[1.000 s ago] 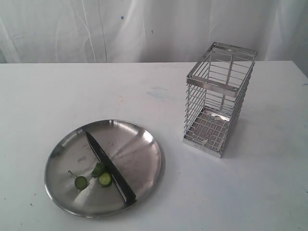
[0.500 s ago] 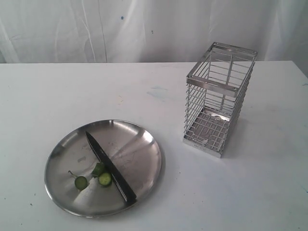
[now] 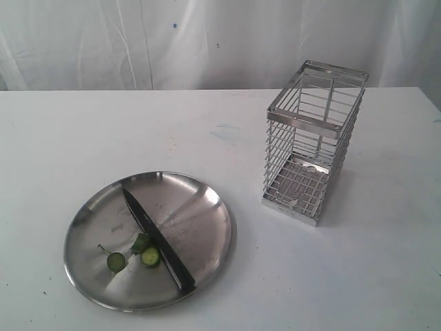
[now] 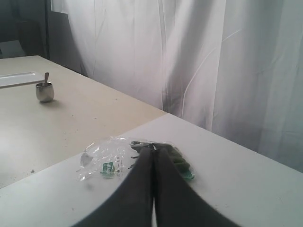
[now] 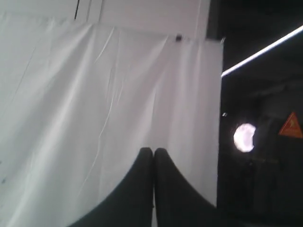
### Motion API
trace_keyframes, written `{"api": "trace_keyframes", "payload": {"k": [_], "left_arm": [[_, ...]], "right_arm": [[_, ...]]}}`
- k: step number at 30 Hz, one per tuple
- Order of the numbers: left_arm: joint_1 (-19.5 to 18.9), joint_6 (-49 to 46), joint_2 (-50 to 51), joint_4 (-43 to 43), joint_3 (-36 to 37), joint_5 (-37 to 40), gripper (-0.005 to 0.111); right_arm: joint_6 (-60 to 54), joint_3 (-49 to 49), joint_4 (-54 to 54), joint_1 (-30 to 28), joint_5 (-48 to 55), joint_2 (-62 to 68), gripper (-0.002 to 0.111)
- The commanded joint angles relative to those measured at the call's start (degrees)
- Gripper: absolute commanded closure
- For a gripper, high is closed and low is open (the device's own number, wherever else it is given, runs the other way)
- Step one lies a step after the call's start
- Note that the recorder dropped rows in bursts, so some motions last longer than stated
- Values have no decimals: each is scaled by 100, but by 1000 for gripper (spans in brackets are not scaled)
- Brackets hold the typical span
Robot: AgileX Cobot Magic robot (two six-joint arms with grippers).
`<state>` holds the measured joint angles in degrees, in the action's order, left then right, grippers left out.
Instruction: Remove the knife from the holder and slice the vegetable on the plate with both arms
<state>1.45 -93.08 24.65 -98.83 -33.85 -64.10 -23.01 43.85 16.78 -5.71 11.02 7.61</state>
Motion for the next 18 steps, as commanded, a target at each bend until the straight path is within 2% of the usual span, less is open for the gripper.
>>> {"api": "trace_keyframes", "payload": {"k": [1, 8, 10, 12, 14, 15, 18], "left_arm": [[50, 29, -61, -112, 5, -65, 107], [50, 29, -61, -112, 5, -106, 107], [50, 29, -61, -112, 5, -65, 107], [50, 29, -61, -112, 5, -65, 107], [50, 29, -61, -112, 5, -80, 107], [50, 29, -61, -112, 5, -80, 107], [50, 29, -61, -112, 5, -66, 107]], "right_arm": [[-82, -732, -122, -135, -1102, -490, 108], [737, -3084, 151, -380, -3999, -761, 108], [1190, -3686, 57, -380, -4341, -761, 108], [1571, -4261, -254, -380, -4233, -761, 108], [2056, -4385, -809, -380, -3996, -761, 108], [2409, -4385, -1060, -380, -3059, -761, 108], [2600, -4385, -1678, -361, -2062, -761, 108]]}}
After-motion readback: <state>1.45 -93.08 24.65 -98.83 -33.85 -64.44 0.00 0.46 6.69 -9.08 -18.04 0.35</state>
